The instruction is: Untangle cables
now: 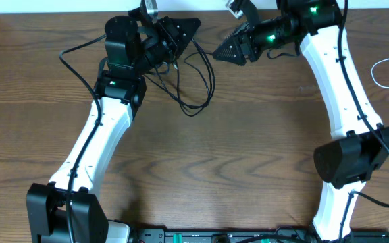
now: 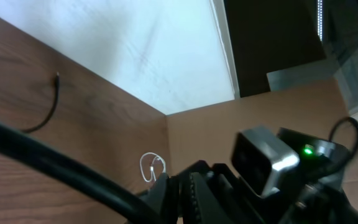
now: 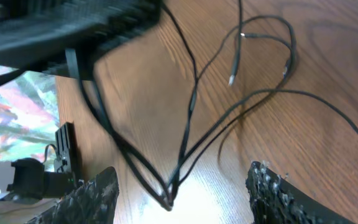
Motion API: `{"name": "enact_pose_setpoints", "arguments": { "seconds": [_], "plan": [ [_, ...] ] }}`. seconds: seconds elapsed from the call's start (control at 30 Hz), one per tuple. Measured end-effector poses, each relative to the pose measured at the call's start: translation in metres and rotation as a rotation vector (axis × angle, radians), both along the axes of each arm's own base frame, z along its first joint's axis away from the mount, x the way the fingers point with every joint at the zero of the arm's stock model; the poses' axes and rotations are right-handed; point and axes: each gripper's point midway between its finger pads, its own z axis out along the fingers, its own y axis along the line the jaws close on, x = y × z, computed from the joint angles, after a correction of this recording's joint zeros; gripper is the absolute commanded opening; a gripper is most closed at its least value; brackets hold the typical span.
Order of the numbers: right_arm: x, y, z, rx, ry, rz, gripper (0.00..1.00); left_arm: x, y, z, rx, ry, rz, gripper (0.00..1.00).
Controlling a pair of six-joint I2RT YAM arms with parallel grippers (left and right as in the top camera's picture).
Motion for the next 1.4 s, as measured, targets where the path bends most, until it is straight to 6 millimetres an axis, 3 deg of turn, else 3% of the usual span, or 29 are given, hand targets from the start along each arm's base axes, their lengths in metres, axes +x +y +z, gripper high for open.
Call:
{"name": "enact_pose_setpoints", "arguments": {
  "seconds": [0.3, 0.4, 0.5, 0.77, 1.07, 1.17, 1.27, 1.33, 1.4],
  "plan": [
    [-0.021, 0.02, 0.005, -0.02, -0.034, 0.074, 0.59, -0.003, -0.003, 0.0, -0.031, 0.034, -0.018, 0.09],
    [-0.023, 0.028, -0.001, -0.066, -0.063, 0.08, 0.5, -0.004, -0.003, 0.0, -0.04, 0.045, -0.024, 0.09],
    [-0.012, 0.03, -0.009, -0.149, -0.103, 0.022, 0.4, -0.006, -0.005, 0.0, -0.048, 0.054, -0.036, 0.09],
    [0.03, -0.002, -0.027, -0.367, -0.104, -0.319, 0.01, -0.01, -0.007, 0.002, -0.07, 0.073, -0.069, 0.09],
    [0.061, -0.063, -0.042, -0.5, -0.006, -0.752, 0.01, -0.022, -0.015, 0.041, -0.162, -0.033, -0.173, 0.09],
    [0.066, -0.075, -0.042, -0.499, 0.007, -0.809, 0.01, -0.024, -0.012, 0.045, -0.182, -0.033, -0.19, 0.09],
    [0.067, -0.069, -0.04, -0.469, 0.002, -0.761, 0.03, -0.025, -0.011, 0.045, -0.192, -0.016, -0.196, 0.1],
    [0.061, -0.053, -0.038, -0.427, -0.005, -0.651, 0.17, -0.026, -0.012, 0.045, -0.192, -0.014, -0.204, 0.1],
    [0.052, -0.036, -0.036, -0.38, -0.01, -0.522, 0.48, -0.027, -0.012, 0.045, -0.191, -0.015, -0.205, 0.1]
  ]
}}
